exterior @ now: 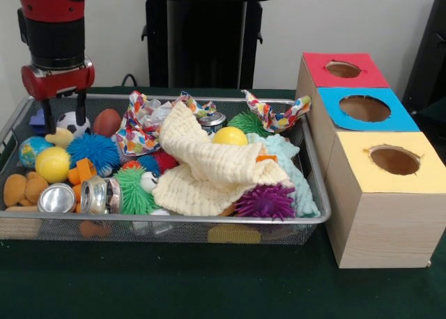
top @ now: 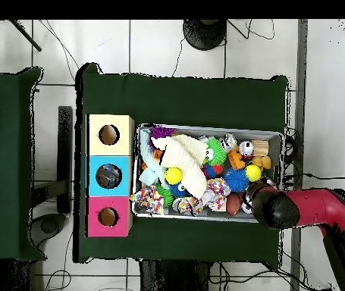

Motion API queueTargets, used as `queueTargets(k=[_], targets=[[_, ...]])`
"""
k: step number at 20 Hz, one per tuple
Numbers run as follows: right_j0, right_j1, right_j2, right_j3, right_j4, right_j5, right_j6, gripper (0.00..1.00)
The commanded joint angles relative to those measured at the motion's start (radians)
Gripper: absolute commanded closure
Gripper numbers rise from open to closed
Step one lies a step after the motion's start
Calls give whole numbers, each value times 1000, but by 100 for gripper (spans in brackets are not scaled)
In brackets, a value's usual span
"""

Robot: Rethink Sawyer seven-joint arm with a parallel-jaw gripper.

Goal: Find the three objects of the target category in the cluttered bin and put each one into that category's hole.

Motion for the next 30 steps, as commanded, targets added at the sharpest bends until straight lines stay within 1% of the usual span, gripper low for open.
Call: queueTargets(k=[1, 7, 12, 18, 26, 30], targets=[[-4, 58, -28, -44, -70, 104, -293, 0], [10, 95, -63, -82, -110, 112, -290, 0], [32, 82, -92, -104, -133, 139, -294, 0], [44, 72, -110, -128, -150, 144, -286, 0], [42, 76, -112, -146, -146, 143, -284, 0], [39, 84, -113, -168, -135, 137, -245, 0]])
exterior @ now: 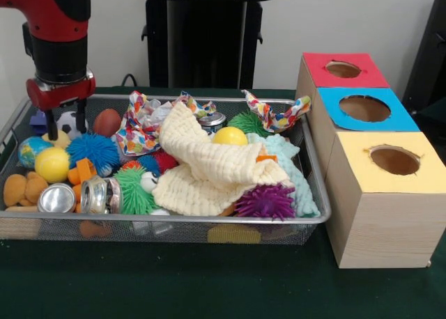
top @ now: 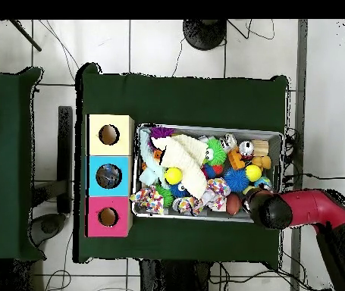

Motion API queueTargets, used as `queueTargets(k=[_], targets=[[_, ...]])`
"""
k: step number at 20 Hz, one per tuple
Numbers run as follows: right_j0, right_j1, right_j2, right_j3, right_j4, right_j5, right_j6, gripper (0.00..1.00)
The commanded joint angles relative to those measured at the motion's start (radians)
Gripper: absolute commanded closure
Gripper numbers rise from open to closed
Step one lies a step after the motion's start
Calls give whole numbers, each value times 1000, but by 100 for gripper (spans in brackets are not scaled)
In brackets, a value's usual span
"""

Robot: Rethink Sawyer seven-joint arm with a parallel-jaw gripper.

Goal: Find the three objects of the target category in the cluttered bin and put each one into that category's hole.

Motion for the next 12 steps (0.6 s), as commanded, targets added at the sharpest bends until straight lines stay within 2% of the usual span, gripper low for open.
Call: queueTargets(k=[1, 5, 12], targets=[[6, 31, -53, -142, -67, 106, -236, 0], [1, 58, -52, -177, -67, 94, -215, 0], [1, 107, -72, -214, -69, 43, -118, 0]])
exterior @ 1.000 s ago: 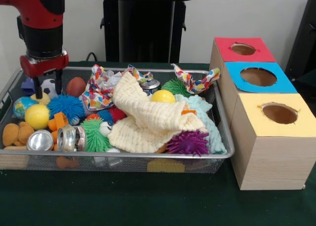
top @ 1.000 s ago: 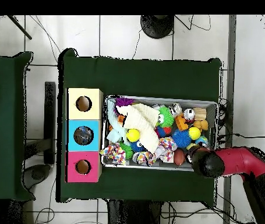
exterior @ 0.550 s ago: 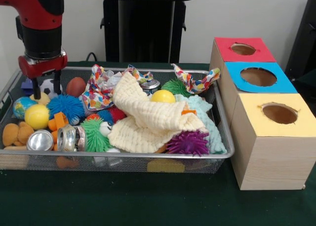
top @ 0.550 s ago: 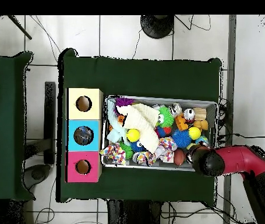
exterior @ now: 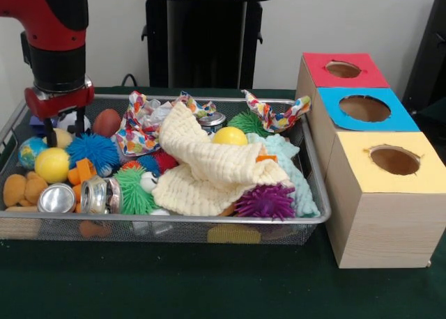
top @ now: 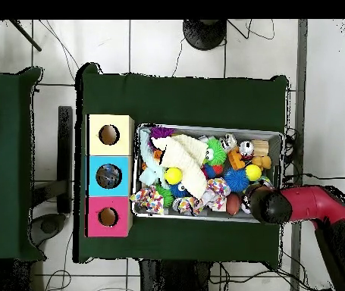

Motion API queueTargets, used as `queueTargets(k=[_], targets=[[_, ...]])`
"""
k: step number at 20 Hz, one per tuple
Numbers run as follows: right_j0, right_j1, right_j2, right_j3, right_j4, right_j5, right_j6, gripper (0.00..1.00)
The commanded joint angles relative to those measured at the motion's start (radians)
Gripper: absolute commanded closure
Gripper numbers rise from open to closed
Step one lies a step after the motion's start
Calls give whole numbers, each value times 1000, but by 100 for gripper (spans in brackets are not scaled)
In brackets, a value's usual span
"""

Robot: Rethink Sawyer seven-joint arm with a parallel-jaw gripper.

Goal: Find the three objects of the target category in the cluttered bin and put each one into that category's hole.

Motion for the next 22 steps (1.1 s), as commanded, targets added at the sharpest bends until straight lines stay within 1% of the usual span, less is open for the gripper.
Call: queueTargets(k=[1, 4, 10, 14, 19, 22], targets=[[-4, 71, -75, -173, -73, 38, -115, 0], [4, 71, -89, -177, -81, 34, -94, 0], [45, 55, -128, -206, -120, 49, -70, 0], [83, 29, -158, -228, -136, 96, -104, 0], [111, 12, -186, -240, -133, 132, -178, 0], [125, 17, -202, -249, -117, 148, -180, 0]])
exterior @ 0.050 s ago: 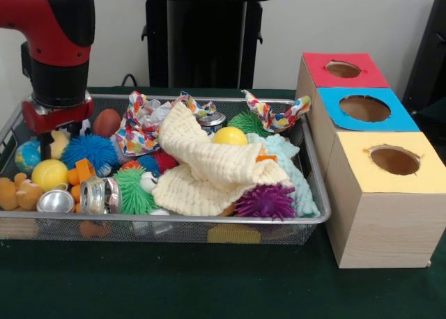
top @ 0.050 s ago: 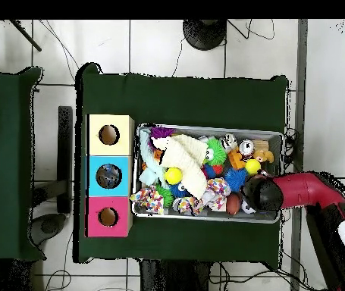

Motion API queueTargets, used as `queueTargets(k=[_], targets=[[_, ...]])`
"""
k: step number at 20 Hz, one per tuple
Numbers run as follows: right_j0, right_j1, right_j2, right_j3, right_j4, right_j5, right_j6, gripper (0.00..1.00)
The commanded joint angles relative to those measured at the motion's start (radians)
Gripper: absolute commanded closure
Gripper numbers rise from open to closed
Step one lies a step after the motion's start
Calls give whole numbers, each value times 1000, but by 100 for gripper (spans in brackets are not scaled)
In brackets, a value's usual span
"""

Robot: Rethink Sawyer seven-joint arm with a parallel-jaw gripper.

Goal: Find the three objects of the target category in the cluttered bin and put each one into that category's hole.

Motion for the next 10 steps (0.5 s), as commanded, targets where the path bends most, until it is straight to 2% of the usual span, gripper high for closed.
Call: queueTargets(k=[1, 10], targets=[[6, 0, -126, -144, -106, 147, -173, 0], [46, -12, -170, -141, -93, 192, -211, 0]])
